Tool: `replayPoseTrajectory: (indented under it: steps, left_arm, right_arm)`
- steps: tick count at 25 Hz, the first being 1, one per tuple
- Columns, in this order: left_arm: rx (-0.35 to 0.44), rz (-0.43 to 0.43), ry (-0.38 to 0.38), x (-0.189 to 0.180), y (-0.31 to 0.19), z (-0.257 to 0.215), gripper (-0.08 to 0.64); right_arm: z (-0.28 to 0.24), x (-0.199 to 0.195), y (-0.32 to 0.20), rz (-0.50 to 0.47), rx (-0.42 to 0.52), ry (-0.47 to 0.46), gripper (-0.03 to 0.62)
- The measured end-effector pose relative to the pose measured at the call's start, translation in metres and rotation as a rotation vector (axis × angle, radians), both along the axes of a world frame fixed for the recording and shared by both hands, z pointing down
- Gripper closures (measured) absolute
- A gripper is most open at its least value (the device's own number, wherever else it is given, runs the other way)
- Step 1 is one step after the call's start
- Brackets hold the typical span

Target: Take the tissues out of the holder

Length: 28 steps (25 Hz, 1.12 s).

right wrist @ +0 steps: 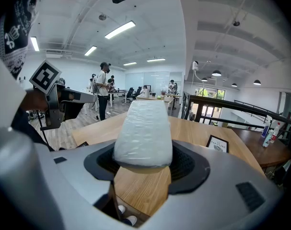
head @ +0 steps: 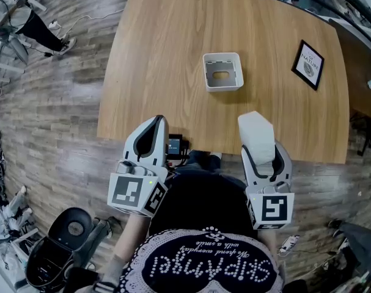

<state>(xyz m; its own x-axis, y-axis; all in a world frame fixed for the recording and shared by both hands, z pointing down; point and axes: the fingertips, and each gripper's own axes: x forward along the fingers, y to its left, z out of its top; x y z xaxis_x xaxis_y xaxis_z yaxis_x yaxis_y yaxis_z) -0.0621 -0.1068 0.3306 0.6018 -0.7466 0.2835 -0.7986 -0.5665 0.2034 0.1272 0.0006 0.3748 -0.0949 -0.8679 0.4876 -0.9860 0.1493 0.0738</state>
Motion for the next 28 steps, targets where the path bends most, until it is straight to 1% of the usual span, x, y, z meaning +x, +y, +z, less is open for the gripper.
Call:
replayPoseTrajectory:
  steps: [3,7,16,28]
  left_arm:
    - [0.001,0.0,0.002,0.0006,-0.0002,-0.0001,0.555]
    - [0.003,-0.003,0.003,0.0007,-0.0009,-0.0009,0.555]
    - [0.007,-0.003,0.002,0.0004,-0.002,-0.001,0.555]
    - [0.013,-0.001,0.002,-0.0005,-0.0024,-0.0032,0.555]
  right_arm:
    - [-0.0027,-0.0003,-0.0022,0.009,0.015,-0.008,0.314]
    - [-0.0009,0.001,-0.0012,-0.006,0.003,0.009,0.314]
    - [-0.0013,0.0019,-0.0021,-0.003,0.004,0.024,0.314]
    - [-0.0007,0.0014,-0.0015,-0.001,-0.002,0.008,0.314]
